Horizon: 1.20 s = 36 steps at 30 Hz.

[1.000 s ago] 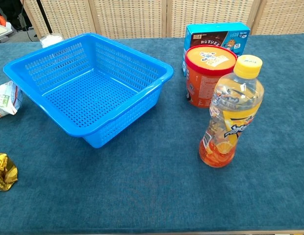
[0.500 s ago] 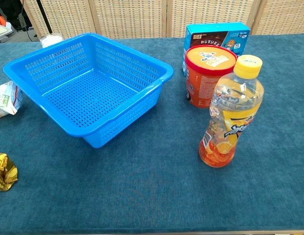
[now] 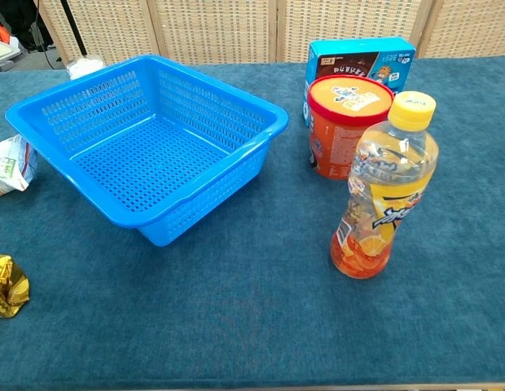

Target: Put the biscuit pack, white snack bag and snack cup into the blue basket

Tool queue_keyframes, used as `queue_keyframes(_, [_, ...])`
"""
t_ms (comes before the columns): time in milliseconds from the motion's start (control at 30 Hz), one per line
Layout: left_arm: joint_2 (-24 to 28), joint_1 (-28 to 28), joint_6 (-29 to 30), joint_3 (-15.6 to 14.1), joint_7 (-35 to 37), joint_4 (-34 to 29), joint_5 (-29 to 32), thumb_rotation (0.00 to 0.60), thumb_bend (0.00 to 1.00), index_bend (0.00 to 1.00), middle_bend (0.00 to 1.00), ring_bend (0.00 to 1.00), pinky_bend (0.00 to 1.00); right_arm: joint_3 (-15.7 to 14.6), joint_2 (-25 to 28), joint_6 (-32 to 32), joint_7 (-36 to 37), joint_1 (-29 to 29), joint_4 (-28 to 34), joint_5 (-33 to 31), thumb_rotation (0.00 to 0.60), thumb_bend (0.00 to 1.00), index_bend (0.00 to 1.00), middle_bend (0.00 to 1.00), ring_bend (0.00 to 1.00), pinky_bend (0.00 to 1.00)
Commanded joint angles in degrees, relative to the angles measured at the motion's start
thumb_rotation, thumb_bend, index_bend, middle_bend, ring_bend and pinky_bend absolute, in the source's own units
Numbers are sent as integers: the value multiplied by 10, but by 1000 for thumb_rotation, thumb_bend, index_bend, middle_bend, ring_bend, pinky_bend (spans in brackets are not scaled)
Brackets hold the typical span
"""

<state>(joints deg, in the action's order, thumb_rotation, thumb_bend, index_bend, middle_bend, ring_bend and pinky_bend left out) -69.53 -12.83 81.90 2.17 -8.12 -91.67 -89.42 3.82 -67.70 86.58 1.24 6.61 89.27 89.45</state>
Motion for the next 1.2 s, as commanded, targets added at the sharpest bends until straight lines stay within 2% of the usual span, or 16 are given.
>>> queue_keyframes(33, [17,-5,-13,-6,-3,-10,-4,600,250,0,0,0,47,1,1,0,2,0,-1,-2,600,181,105,0,0,103])
queue_keyframes(233, [93,-19,-58,-19,-7,-65,-6,600,246,0,0,0,47,3,1,6,4,-1,0,2,600,182,105,0,0,103])
queue_keyframes(367, [152,-35,-119,-41,26,-106,-1,600,244,8,0,0,47,4,-2,16,5,-2,-2,8,600,182,105,0,0,104])
queue_keyframes(533, [190,-44,-155,-62,65,-119,-14,600,244,24,0,0,47,5,-3,21,8,-3,-4,11,600,181,105,0,0,103])
queue_keyframes(933, [198,-39,-194,-101,82,-103,-33,600,247,46,0,0,52,5,-3,25,12,-4,-4,15,600,182,105,0,0,103])
queue_keyframes(1200, [171,-35,-216,-108,63,-88,-12,600,251,95,0,0,61,5,-1,28,17,-5,0,17,600,182,105,0,0,103])
